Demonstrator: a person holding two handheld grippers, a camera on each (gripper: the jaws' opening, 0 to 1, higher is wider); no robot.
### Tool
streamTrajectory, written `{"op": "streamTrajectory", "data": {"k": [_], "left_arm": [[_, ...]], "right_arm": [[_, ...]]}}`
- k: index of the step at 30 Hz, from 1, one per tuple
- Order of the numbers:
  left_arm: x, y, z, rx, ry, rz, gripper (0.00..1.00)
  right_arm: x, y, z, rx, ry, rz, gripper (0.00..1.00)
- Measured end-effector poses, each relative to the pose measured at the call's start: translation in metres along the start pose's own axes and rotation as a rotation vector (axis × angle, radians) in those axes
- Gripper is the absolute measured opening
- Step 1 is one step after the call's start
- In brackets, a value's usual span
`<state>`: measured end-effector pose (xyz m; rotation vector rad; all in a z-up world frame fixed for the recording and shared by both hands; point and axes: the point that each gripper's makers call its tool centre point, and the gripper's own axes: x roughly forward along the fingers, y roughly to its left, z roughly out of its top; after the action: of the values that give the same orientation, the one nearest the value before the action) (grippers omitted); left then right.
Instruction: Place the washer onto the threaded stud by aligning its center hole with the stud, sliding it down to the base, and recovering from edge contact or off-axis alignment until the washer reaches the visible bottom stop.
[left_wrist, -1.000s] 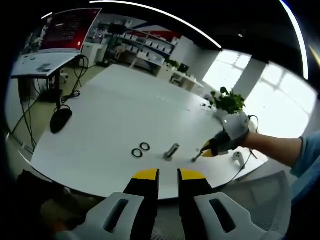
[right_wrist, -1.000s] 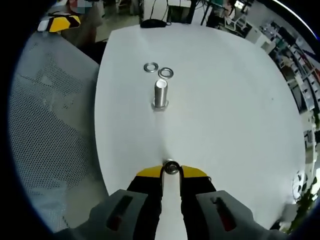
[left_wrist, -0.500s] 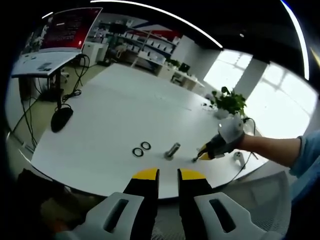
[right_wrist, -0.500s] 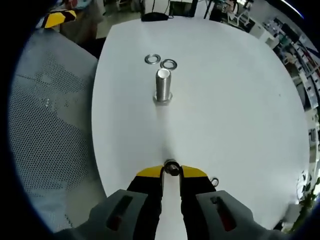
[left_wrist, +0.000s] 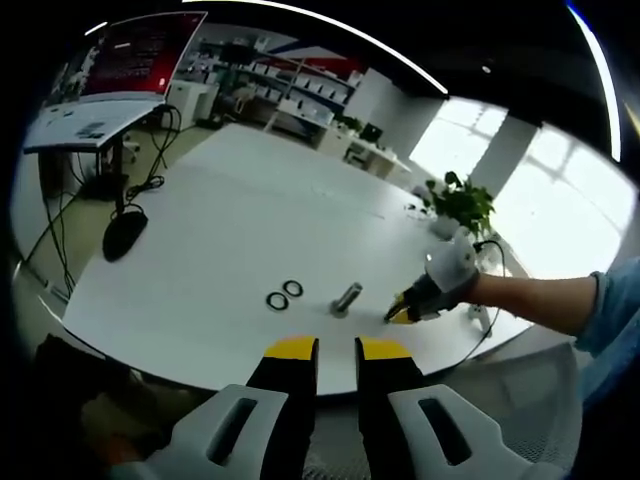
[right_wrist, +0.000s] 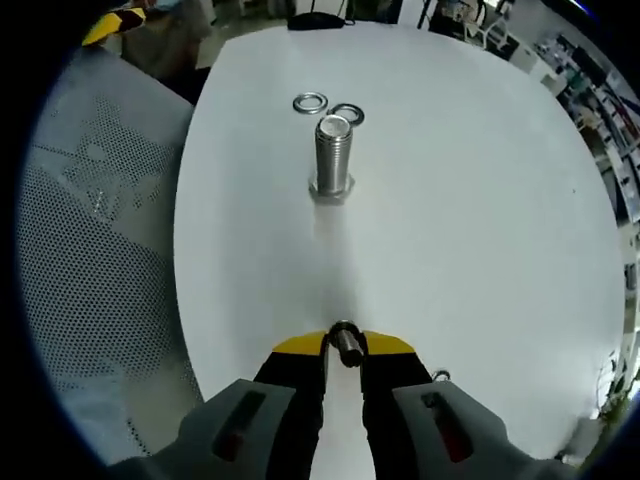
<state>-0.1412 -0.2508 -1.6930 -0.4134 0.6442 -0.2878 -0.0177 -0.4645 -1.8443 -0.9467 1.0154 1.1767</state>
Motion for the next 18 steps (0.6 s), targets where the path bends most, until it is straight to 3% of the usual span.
{"op": "streamTrajectory", "data": {"k": [4,8,12,18], "left_arm": [[0.0,0.0,0.0,0.001,0.0,-0.001,0.12],[0.0,0.0,0.0,0.001,-0.001,-0.002,0.12],[0.0,0.0,0.0,0.002,-0.003,-0.003,0.12],[0.0,-0.001,0.001,0.004,-0.003,-0.005,0.12]], "right_arm": [[-0.001,-0.006,-0.006,0.049,0.003,-0.015,0.38],[-0.005,-0.007,-0.016,0.098,0.007,0.003,0.43],[-0.011,-0.016,-0.032,0.148,0.007,-0.016,0.42],[-0.019,-0.033,-0.055,0.328,-0.027,-0.011,0.33]]}}
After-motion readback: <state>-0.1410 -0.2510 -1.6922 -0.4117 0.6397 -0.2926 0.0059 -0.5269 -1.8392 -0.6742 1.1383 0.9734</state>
